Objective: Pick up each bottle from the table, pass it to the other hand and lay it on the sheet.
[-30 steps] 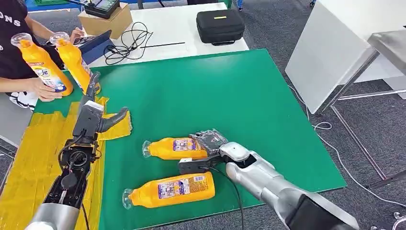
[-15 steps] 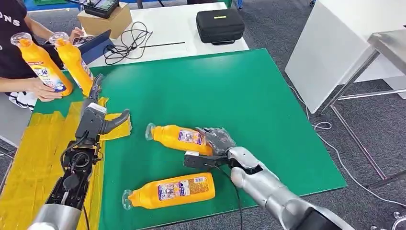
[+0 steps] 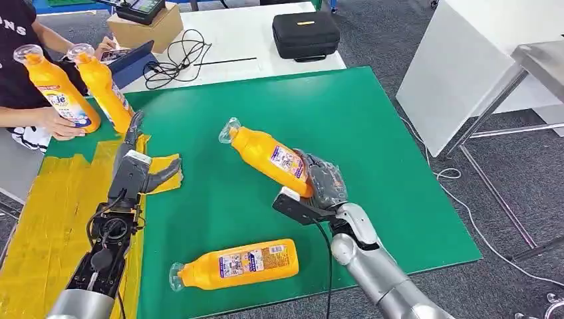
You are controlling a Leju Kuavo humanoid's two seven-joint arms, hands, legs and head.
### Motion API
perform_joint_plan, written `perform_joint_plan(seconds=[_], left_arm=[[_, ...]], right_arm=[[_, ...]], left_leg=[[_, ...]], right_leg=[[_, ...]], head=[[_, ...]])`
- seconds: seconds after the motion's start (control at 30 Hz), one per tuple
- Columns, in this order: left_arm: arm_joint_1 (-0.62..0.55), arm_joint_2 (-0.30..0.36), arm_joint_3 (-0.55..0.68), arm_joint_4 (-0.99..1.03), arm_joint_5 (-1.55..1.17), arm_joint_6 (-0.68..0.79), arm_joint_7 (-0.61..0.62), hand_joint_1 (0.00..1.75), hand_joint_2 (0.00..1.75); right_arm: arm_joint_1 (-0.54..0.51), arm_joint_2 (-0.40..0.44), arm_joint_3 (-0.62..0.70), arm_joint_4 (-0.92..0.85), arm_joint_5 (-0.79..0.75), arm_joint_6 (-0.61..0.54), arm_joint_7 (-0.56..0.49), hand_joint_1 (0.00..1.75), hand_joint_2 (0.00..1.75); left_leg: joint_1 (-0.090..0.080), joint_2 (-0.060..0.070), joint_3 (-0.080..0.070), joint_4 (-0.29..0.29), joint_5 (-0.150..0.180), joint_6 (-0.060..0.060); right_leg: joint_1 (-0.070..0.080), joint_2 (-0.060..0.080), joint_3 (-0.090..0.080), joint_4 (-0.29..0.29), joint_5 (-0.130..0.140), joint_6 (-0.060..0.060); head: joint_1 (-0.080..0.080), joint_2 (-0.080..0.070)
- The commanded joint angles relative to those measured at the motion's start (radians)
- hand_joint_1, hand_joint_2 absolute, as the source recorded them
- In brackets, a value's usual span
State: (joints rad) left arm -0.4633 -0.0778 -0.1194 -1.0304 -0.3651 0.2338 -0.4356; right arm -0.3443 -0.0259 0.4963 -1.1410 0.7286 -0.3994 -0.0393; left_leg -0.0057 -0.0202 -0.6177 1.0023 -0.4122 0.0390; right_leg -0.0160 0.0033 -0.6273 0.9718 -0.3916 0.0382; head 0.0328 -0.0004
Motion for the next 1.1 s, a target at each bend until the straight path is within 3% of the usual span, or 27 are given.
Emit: perform_joint_plan(seconds=[0.03,0.17,0.33,0.43,0.6,0.63,0.67,0.73,0.87,1.1], left_arm=[[-0.025,-0.002,-0.01,0.032,0.0,0.0,0.003,0.0,1.75],[-0.025,-0.002,-0.01,0.032,0.0,0.0,0.003,0.0,1.75],[-0.03,-0.031,-0.002,0.038,-0.016,0.007,0.038,0.0,1.75],[-0.045,-0.053,0.029,0.064,0.042,-0.051,0.137,0.0,1.75],[-0.094,-0.069,0.032,0.214,0.344,-0.434,0.185,0.0,1.75],[-0.106,-0.108,0.035,0.255,0.494,-0.585,0.257,0.0,1.75],[-0.105,-0.159,-0.016,0.236,0.533,-0.66,0.265,0.0,1.75],[-0.092,-0.179,-0.09,0.184,0.574,-0.604,0.268,0.0,1.75],[-0.04,-0.118,-0.193,0.041,0.687,-0.559,0.293,0.0,1.75],[-0.007,-0.096,-0.24,-0.036,0.76,-0.537,0.282,0.0,1.75]], right_arm=[[-0.016,-0.007,-0.022,-0.004,-0.004,-0.001,0.0,1.75,1.75],[-0.016,-0.007,-0.022,-0.004,-0.004,-0.001,0.0,1.75,1.75],[0.044,0.02,-0.115,-0.083,0.044,-0.123,-0.004,1.75,1.75],[0.075,0.043,-0.157,-0.131,0.048,-0.17,-0.046,1.75,1.75],[0.031,0.085,-0.149,-0.093,-0.045,-0.177,-0.167,1.75,1.75],[0.02,0.116,-0.148,-0.099,-0.149,-0.159,-0.286,1.75,1.75],[-0.009,0.147,-0.146,-0.053,-0.152,-0.152,-0.301,1.75,1.75],[-0.021,0.16,-0.133,-0.042,-0.162,-0.146,-0.307,1.75,1.75],[-0.021,0.168,-0.111,-0.047,-0.17,-0.123,-0.328,1.75,1.75],[-0.055,0.188,-0.08,-0.003,-0.141,-0.097,-0.318,1.75,1.75]], left_leg=[[0.001,0.001,0.005,0.001,-0.003,-0.002],[0.001,0.001,0.002,0.0,-0.001,-0.001],[0.0,0.0,0.002,0.0,-0.001,-0.001],[0.001,-0.001,0.003,0.001,-0.002,-0.002],[0.0,0.001,0.002,0.0,-0.001,-0.002],[0.0,0.001,0.002,0.0,-0.001,-0.002],[0.001,0.001,0.004,0.001,-0.003,-0.003],[0.001,-0.001,0.002,0.002,-0.002,-0.002],[0.001,0.002,0.004,0.001,-0.003,-0.002],[0.001,0.002,0.004,0.001,-0.003,-0.002]], right_leg=[[0.002,0.0,0.005,0.0,-0.003,-0.002],[0.001,-0.001,0.003,0.0,-0.001,-0.001],[0.0,-0.001,0.002,0.0,-0.001,-0.001],[0.002,-0.003,0.005,0.0,-0.003,-0.001],[0.001,-0.001,0.003,0.0,-0.001,-0.001],[0.0,0.0,0.002,0.0,-0.001,-0.001],[0.001,-0.001,0.004,0.001,-0.002,-0.002],[0.001,-0.003,0.004,0.001,-0.003,-0.001],[0.001,0.0,0.004,0.0,-0.002,-0.001],[0.001,0.0,0.004,0.001,-0.002,-0.002]], head=[[0.0,0.0],[0.0,0.0],[0.0,0.0],[0.0,0.0],[0.0,0.0],[0.0,0.0],[0.0,0.0],[0.0,0.0],[0.0,0.0],[0.0,0.0]])
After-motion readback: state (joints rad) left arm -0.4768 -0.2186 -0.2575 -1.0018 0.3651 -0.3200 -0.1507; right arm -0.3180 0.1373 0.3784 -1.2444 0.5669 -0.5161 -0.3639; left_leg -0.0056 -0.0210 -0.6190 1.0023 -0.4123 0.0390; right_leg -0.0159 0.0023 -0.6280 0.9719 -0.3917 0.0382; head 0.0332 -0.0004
